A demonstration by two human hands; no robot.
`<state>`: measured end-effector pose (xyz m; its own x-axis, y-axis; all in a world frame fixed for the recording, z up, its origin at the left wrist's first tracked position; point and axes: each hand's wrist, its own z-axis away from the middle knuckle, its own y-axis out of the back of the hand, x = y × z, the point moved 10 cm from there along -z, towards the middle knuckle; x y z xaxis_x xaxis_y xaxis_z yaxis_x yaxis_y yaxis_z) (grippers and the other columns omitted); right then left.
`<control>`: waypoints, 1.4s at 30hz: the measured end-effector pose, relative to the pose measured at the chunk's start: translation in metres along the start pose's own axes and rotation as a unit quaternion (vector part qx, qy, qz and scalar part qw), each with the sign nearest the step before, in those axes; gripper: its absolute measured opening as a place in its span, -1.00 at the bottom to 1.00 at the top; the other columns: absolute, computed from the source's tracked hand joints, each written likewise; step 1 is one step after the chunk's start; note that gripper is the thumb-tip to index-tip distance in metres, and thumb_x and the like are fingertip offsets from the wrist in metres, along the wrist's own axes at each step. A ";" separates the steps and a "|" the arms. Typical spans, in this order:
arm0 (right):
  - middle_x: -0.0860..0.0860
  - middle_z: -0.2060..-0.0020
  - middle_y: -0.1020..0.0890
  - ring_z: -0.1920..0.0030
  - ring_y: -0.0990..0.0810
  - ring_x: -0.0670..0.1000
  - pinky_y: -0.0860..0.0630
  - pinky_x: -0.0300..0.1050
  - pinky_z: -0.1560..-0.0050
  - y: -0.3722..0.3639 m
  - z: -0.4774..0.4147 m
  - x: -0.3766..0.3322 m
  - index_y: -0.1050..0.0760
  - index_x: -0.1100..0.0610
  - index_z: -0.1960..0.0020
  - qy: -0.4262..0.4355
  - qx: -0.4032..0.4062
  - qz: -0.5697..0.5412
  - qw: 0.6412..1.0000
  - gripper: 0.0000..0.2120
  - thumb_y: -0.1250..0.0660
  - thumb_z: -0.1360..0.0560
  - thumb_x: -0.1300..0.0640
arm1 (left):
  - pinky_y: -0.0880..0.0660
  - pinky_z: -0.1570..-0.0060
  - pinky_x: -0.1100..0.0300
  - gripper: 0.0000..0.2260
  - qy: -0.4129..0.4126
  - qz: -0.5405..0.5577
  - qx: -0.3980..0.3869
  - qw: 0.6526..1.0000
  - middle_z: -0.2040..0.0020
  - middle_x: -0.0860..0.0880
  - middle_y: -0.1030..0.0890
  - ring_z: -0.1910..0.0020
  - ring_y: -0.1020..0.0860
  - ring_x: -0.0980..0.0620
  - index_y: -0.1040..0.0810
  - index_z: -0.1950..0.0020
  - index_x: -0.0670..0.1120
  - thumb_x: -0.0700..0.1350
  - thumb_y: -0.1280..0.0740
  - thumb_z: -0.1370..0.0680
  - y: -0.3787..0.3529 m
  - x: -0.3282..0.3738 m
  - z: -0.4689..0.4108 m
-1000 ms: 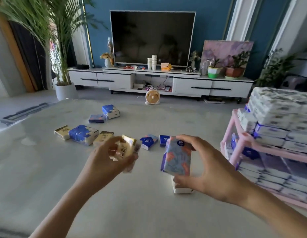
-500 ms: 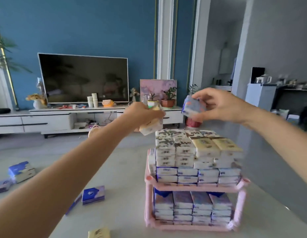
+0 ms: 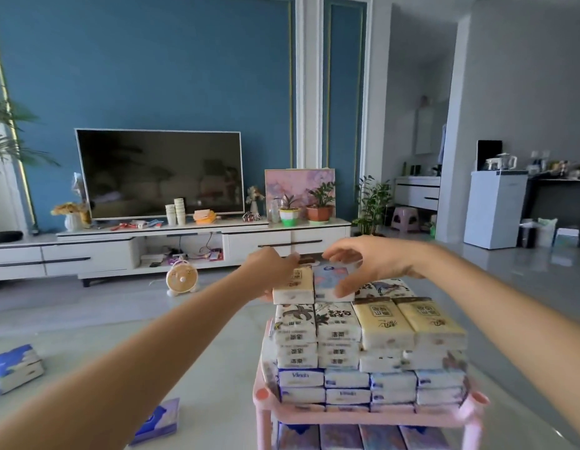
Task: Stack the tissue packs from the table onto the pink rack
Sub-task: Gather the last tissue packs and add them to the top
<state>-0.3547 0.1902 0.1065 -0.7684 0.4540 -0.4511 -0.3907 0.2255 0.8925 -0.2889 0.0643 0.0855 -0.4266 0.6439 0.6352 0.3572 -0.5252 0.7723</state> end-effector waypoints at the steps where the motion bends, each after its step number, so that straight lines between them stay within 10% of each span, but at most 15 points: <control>1: -0.06 -0.33 -0.38 -0.31 -0.36 -0.06 -0.26 -0.05 -0.39 0.000 0.001 0.003 -0.28 -0.01 -0.39 -0.002 -0.001 -0.013 1.000 -0.29 -0.48 -0.31 -0.07 | -0.48 0.30 0.22 -0.58 0.009 0.031 -0.001 0.999 0.06 -0.17 -0.53 0.27 -0.49 -0.01 -0.44 -0.16 -0.29 0.06 -0.11 -0.62 0.000 -0.005 0.000; 7: 0.01 -0.25 -0.45 -0.25 -0.43 -0.02 -0.34 -0.12 -0.30 -0.005 0.003 0.013 -0.35 0.01 -0.33 -0.025 -0.006 -0.064 0.998 -0.37 -0.50 -0.33 0.05 | -0.31 -0.30 -0.09 -0.58 0.075 0.231 -0.057 0.968 -0.29 -0.15 -0.44 -0.30 -0.37 -0.12 -0.31 -0.34 -0.21 0.06 -0.07 -0.63 -0.021 -0.032 -0.002; 20: 0.00 -0.24 -0.48 -0.24 -0.46 -0.04 -0.37 -0.16 -0.26 0.009 0.015 -0.020 -0.39 0.04 -0.30 -0.026 0.078 -0.029 0.996 -0.48 -0.41 -0.39 -0.05 | -0.23 -0.34 -0.17 -0.30 0.062 0.341 -0.171 0.922 -0.23 -0.19 -0.54 -0.27 -0.43 -0.17 -0.28 -0.38 -0.13 0.37 0.10 -0.51 -0.043 -0.016 0.007; 24: 0.02 0.03 -0.64 0.00 -0.61 -0.06 -0.53 -0.28 -0.01 0.002 0.055 -0.091 -0.53 0.11 -0.08 0.092 0.211 -0.149 0.962 -0.82 -0.33 -0.49 0.13 | -0.07 -0.43 -0.11 -0.35 0.000 0.294 -0.085 0.952 -0.51 -0.13 -0.14 -0.47 -0.13 -0.12 -0.07 -0.51 -0.08 0.30 0.15 -0.56 -0.013 -0.017 0.039; 28: -0.09 0.14 -0.67 0.08 -0.61 -0.15 -0.51 -0.31 0.01 -0.112 0.083 -0.153 -0.58 0.04 0.05 0.187 0.050 -0.242 0.951 -0.88 -0.29 -0.50 0.19 | -0.24 -0.32 0.03 -0.45 -0.032 0.275 -0.027 0.961 -0.38 -0.04 -0.33 -0.38 -0.28 -0.03 -0.22 -0.45 -0.01 0.26 0.08 -0.57 0.015 -0.092 0.073; 33: -0.12 0.11 -0.59 0.17 -0.50 -0.25 -0.40 -0.44 0.11 -0.268 0.039 -0.140 -0.53 0.00 -0.01 0.099 -0.069 -0.188 0.975 -0.81 -0.27 -0.50 0.25 | -0.42 0.00 0.13 -0.92 0.000 0.097 0.038 0.995 0.07 -0.01 -0.49 0.07 -0.49 0.02 -0.45 0.08 0.01 -0.09 -0.21 -0.59 -0.004 -0.245 0.111; 37: -0.04 -0.20 -0.46 -0.16 -0.42 -0.13 -0.27 -0.43 -0.06 -0.329 -0.008 -0.116 -0.37 0.05 -0.30 0.050 -0.061 -0.096 0.992 -0.61 -0.29 -0.49 0.20 | -0.23 -0.27 0.23 -0.63 0.013 -0.062 0.091 0.994 -0.37 0.01 -0.37 -0.35 -0.31 0.03 -0.34 -0.38 -0.04 -0.14 -0.23 -0.57 -0.018 -0.326 0.125; 42: 0.03 -0.28 -0.43 -0.24 -0.40 -0.06 -0.23 -0.40 -0.05 -0.336 -0.066 -0.119 -0.31 0.11 -0.35 0.012 -0.004 -0.124 0.992 -0.55 -0.31 -0.49 0.20 | -0.08 -0.39 0.10 -0.45 0.024 -0.086 0.143 0.986 -0.52 -0.07 -0.09 -0.47 -0.11 -0.06 -0.12 -0.50 -0.04 -0.03 -0.25 -0.56 0.000 -0.367 0.097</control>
<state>-0.1656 0.0037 -0.1396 -0.6602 0.3656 -0.6561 -0.5722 0.3210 0.7546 -0.0514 -0.1179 -0.1484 -0.5367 0.6792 0.5007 0.4942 -0.2279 0.8390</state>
